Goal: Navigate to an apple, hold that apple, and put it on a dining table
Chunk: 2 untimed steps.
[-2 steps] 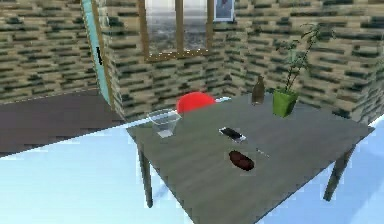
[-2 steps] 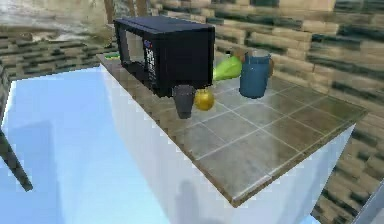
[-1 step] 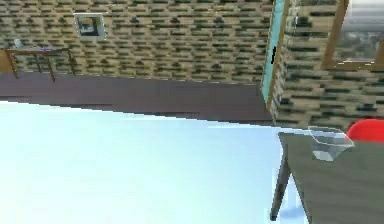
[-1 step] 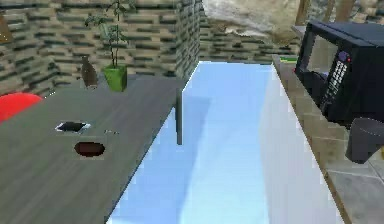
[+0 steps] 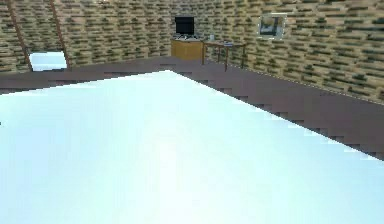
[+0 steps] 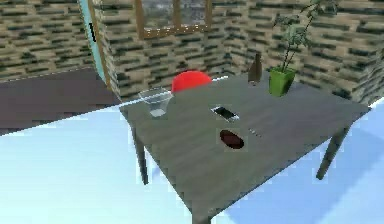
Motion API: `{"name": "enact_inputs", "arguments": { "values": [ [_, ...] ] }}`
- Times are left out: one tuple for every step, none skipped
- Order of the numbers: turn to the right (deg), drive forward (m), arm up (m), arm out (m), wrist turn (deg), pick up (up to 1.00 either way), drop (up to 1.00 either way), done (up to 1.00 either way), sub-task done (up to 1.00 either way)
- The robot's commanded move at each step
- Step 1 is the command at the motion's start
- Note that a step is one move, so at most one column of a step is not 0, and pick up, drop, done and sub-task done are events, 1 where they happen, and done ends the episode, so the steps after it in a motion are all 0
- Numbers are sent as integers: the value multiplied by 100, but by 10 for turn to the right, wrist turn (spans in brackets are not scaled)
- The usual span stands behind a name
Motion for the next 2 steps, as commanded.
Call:
{"name": "enact_inputs", "arguments": {
  "values": [
    [-330,0,0,0,0,0,0,0,0],
    [0,10,0,0,0,0,0,0,0]
  ]
}}
